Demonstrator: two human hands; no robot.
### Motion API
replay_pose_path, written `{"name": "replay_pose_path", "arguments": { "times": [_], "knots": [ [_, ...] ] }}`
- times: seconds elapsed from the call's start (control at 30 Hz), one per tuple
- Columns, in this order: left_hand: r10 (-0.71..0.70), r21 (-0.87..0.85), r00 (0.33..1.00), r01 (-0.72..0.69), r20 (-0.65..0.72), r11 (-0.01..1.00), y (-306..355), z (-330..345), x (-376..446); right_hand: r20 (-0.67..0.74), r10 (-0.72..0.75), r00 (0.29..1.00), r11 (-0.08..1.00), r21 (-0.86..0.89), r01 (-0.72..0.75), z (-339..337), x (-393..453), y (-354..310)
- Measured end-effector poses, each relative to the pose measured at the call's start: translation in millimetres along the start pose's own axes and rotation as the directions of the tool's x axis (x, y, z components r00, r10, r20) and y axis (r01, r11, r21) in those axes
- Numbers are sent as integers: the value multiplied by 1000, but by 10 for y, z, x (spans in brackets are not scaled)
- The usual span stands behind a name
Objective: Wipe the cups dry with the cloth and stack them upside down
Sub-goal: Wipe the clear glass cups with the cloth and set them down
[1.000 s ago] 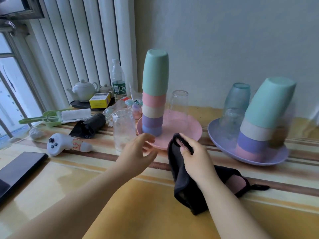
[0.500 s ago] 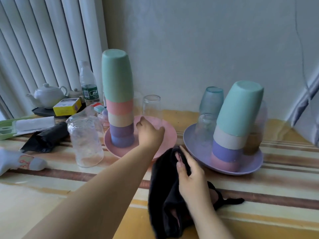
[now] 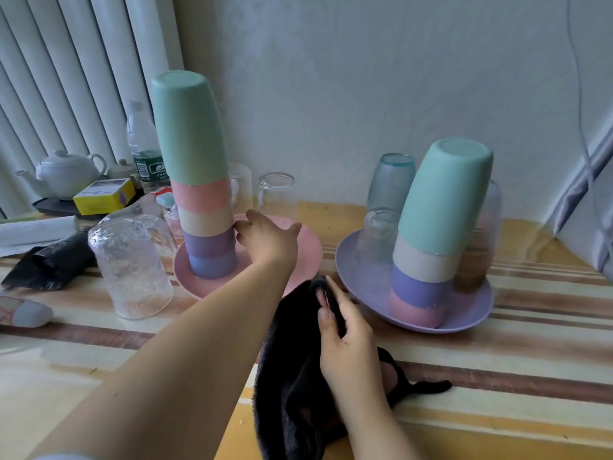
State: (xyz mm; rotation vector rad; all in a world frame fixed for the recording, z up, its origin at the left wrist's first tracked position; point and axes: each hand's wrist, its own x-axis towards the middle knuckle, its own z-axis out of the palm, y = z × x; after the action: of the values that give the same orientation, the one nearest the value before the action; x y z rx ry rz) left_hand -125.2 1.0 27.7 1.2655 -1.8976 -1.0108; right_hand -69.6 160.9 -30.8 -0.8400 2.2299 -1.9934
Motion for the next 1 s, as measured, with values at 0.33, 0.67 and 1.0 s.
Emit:
{"name": "replay_pose_path", "arguments": {
  "times": [0.33,0.67,1.0],
  "knots": [
    [20,-124,999,-17,25,992,-25,-11,-41,2,-4,1000,1000,1,4,-2,-7,17],
    [107,-177,988,-85,115,981,-110,-127,-156,20,9,1000,1000,12,-9,-6,-9,-17],
    [376,-270,923,-343,81,900,53,-827,-698,4,-1,1000,1000,-26,1,5,18,-11]
  ]
}}
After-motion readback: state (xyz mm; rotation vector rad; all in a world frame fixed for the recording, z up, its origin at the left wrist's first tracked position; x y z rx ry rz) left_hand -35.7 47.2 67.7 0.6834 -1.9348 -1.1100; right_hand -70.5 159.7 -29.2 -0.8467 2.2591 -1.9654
